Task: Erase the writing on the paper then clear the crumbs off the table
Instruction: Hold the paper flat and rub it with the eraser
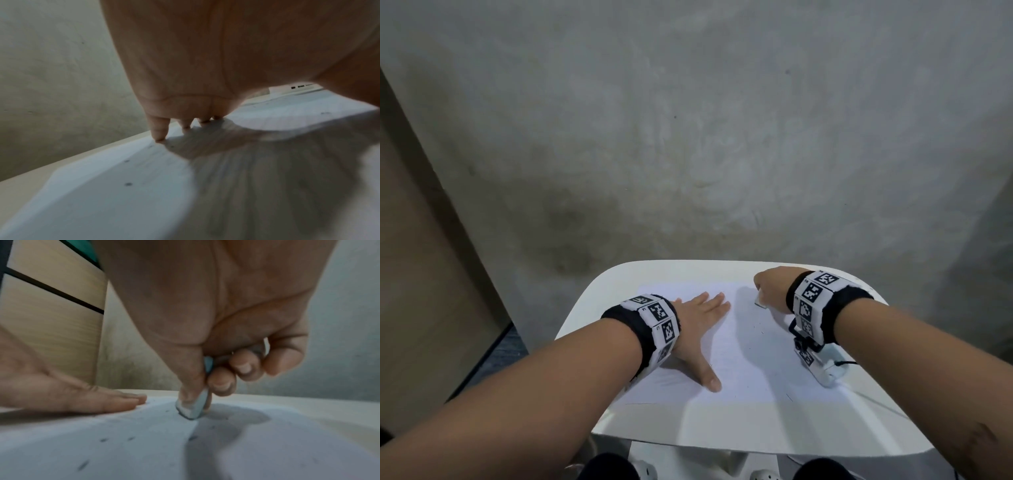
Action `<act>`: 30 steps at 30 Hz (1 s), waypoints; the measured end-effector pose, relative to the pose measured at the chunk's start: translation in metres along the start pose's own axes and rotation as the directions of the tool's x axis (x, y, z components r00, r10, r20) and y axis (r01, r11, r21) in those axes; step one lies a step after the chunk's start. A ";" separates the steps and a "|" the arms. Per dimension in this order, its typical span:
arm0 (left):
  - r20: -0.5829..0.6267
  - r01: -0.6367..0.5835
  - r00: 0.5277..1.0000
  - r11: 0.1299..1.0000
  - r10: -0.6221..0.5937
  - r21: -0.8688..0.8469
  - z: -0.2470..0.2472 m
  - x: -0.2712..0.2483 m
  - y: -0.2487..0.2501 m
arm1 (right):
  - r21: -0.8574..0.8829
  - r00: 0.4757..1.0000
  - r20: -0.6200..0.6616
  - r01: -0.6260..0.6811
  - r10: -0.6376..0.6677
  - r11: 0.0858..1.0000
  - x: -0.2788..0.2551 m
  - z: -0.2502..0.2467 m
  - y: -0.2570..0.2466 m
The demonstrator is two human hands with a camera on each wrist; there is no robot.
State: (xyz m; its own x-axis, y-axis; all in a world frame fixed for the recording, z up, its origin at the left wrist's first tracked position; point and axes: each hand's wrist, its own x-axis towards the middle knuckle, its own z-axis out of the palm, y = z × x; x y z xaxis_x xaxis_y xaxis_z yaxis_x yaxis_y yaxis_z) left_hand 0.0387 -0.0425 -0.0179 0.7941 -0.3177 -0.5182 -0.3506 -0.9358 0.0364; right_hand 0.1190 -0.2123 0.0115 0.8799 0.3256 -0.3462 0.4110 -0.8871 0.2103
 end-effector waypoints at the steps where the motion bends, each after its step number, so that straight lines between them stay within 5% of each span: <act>1: -0.010 0.020 1.000 1.000 -0.020 -0.021 0.001 -0.003 -0.004 | -0.014 1.000 -0.013 0.006 -0.006 1.000 -0.002 0.000 0.001; 5: -0.009 0.057 0.998 0.998 -0.058 -0.036 0.005 -0.006 -0.010 | -0.124 0.994 -0.067 0.077 -0.086 0.989 -0.026 -0.002 -0.022; 9: 0.001 0.055 0.998 0.998 -0.055 -0.029 0.004 -0.002 -0.009 | -0.139 0.960 0.108 0.271 -0.257 0.953 -0.047 0.002 -0.065; 14: 0.037 0.063 0.997 0.998 -0.062 -0.017 0.003 0.000 -0.012 | -0.143 0.997 -0.031 0.064 -0.069 0.988 -0.022 -0.013 -0.025; 16: 0.022 0.054 0.998 0.998 -0.054 -0.024 0.004 0.002 -0.013 | -0.218 0.987 0.047 0.161 -0.154 0.963 -0.031 -0.010 -0.044; 19: -0.006 0.042 0.999 0.997 -0.042 -0.060 0.006 0.003 -0.014 | -0.084 0.943 0.147 0.314 -0.300 0.946 -0.054 -0.004 -0.073; 24: 0.032 0.054 0.998 0.999 -0.053 -0.010 0.006 0.001 -0.011 | -0.142 0.993 -0.007 0.112 -0.114 0.984 -0.022 -0.014 -0.033; 28: 0.003 0.052 0.999 0.998 -0.052 -0.042 0.006 0.000 -0.011 | -0.131 0.938 0.085 0.346 -0.337 0.929 -0.034 0.002 -0.070; 30: 0.012 0.044 0.999 0.999 -0.044 -0.022 0.005 0.000 -0.011 | -0.071 0.944 0.104 0.321 -0.313 0.945 -0.028 -0.006 -0.061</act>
State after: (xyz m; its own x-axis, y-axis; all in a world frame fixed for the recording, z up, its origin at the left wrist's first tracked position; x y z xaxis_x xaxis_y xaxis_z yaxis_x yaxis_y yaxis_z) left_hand 0.0402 -0.0313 -0.0228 0.8028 -0.2746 -0.5292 -0.3045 -0.9520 0.0320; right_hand 0.0704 -0.1651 0.0139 0.6774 0.5504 -0.4881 0.6871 -0.7103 0.1526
